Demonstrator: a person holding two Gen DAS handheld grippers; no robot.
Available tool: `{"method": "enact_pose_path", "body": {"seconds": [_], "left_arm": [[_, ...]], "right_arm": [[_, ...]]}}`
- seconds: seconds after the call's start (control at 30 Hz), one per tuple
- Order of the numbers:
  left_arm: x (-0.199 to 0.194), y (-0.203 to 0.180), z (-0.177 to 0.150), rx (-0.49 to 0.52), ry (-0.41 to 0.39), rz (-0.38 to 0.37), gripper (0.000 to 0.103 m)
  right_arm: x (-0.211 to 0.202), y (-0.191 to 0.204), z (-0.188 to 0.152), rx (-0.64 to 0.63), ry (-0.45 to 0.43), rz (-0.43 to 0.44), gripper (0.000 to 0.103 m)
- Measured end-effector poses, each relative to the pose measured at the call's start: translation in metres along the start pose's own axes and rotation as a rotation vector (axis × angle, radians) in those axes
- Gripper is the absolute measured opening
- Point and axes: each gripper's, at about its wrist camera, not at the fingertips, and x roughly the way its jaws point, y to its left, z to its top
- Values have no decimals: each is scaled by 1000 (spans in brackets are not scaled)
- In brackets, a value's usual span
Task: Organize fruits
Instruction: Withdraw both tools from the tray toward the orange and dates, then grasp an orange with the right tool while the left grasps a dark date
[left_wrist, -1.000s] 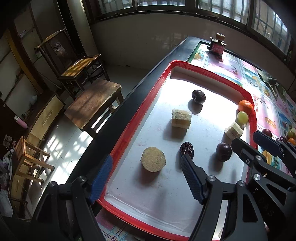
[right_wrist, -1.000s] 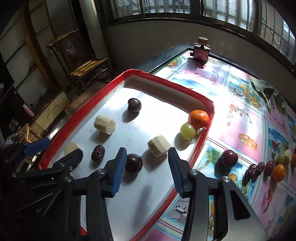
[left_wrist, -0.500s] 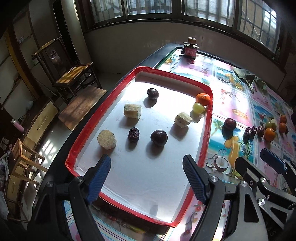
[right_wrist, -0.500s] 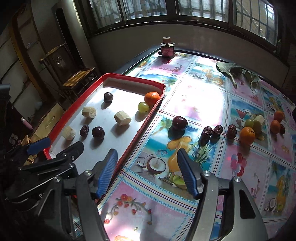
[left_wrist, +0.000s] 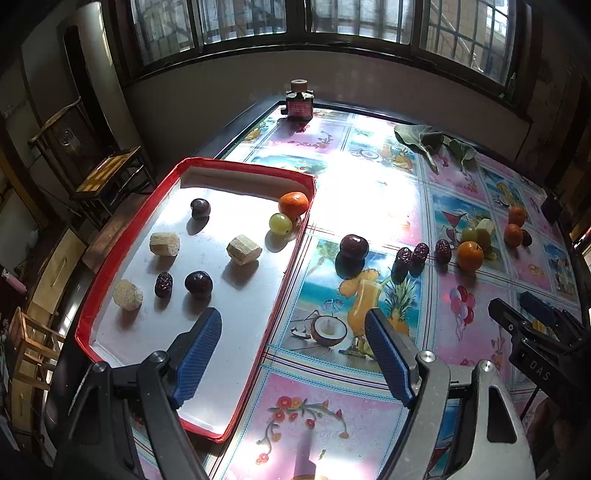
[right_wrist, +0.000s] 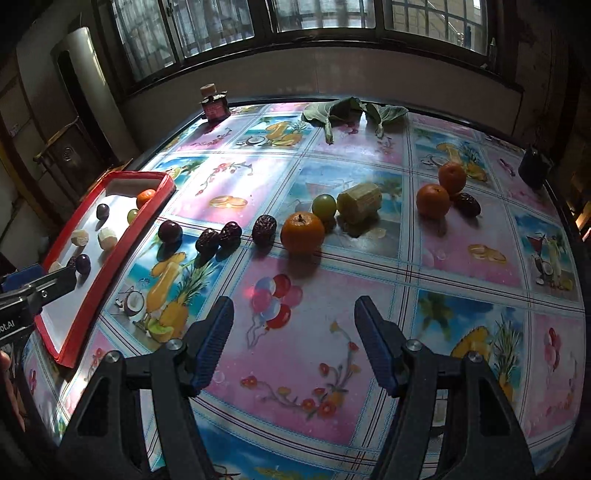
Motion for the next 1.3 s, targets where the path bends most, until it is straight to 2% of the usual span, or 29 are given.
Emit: {"method": "enact_pose_path", "body": {"seconds": [0.17, 0.3, 0.53, 0.57, 0.67, 0.7, 0.9, 1.07, 1.2, 1.3], "left_arm": [[8, 2, 2, -14, 22, -2, 80], [13, 5, 1, -6, 33, 5, 80], [16, 2, 5, 12, 34, -7, 80], [17, 2, 5, 11, 37, -14, 80], [18, -2, 7, 13, 36, -26, 80], [19, -5, 7, 19, 34, -26, 80], [29, -31, 12, 66, 31, -60, 80], [49, -63, 24, 138, 20, -171, 80], [77, -80, 31, 228, 46, -151, 80], [89, -84, 33, 278, 65, -192, 79]], "right_arm": [[28, -20, 18, 10, 1, 4, 69], [46, -13, 31, -14, 2, 49, 69], [63, -4, 40, -61, 0, 51, 69], [64, -5, 40, -57, -4, 61, 67], [69, -11, 41, -44, 25, 104, 41], [68, -11, 40, -50, 19, 102, 39], [56, -20, 35, -32, -4, 96, 38], [36, -42, 19, -5, 1, 73, 38], [35, -60, 8, 33, 31, 57, 38], [32, -68, 5, 61, 17, 76, 38]]}}
